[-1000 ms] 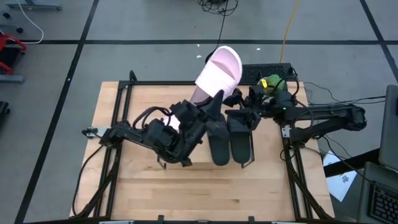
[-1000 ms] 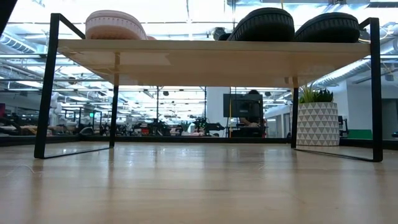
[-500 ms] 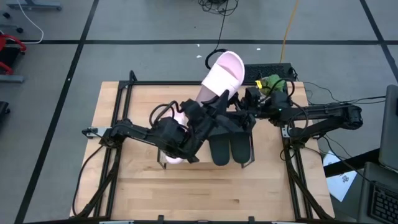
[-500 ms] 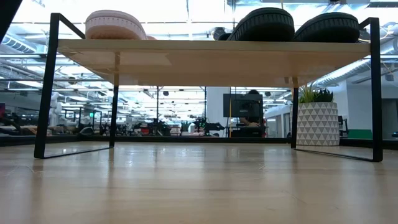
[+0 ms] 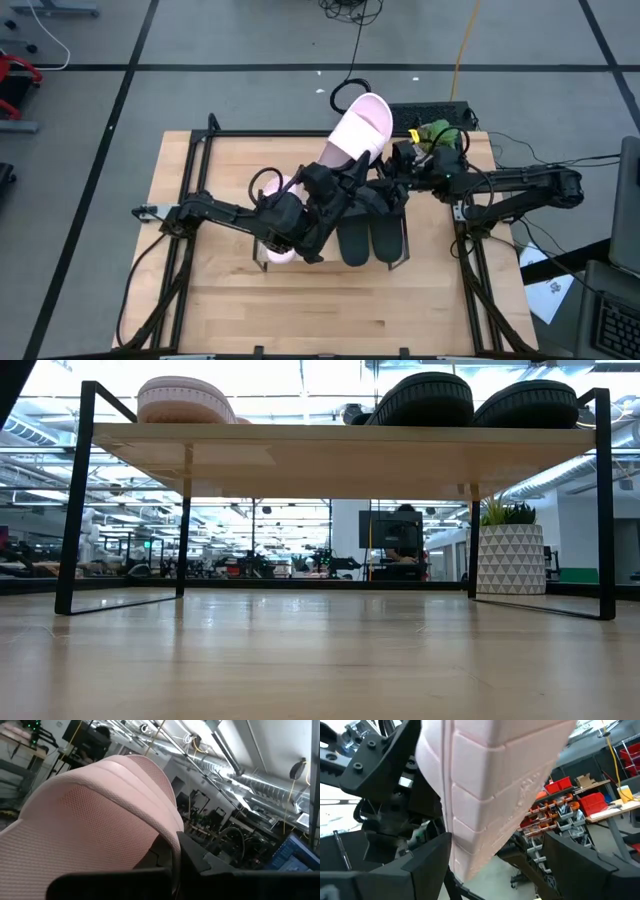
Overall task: Pick and place slides into the shelf
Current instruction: Put the pink slipper on the shelf
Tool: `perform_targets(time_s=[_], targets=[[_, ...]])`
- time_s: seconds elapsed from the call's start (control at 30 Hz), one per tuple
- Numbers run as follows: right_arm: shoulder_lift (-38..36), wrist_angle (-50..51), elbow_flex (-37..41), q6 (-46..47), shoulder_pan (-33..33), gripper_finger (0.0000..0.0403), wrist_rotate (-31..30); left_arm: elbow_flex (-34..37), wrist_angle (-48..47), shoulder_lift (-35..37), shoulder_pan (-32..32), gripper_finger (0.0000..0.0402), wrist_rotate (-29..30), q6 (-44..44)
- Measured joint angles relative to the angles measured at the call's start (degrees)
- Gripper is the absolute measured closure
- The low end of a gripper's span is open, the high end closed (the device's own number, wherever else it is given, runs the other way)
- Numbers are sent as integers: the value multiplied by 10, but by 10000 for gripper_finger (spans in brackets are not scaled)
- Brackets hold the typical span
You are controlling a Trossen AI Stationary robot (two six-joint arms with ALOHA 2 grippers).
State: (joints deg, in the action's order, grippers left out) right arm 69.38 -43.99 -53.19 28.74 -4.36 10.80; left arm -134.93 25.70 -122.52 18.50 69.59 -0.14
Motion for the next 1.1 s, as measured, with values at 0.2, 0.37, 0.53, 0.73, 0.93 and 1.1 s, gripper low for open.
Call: perform_targets(time_s=[0.2,0.37,0.53,0.73,0.93,1.1], targets=[[0,-1,0,-19,3,101,12,0,-37,0,3,401,4,-30],[0,-3,0,-25,3,101,61,0,-85,0,8,401,0,-78],[0,-3,0,-18,3,101,74,0,-99,0,8,401,-4,-101],[0,10,0,-16,3,108,75,0,-112,0,12,401,-5,-116],[0,9,0,-19,4,164,79,0,-113,0,20,401,-12,-116],[0,5,0,-24,4,245,79,0,-125,0,21,401,-16,-130]])
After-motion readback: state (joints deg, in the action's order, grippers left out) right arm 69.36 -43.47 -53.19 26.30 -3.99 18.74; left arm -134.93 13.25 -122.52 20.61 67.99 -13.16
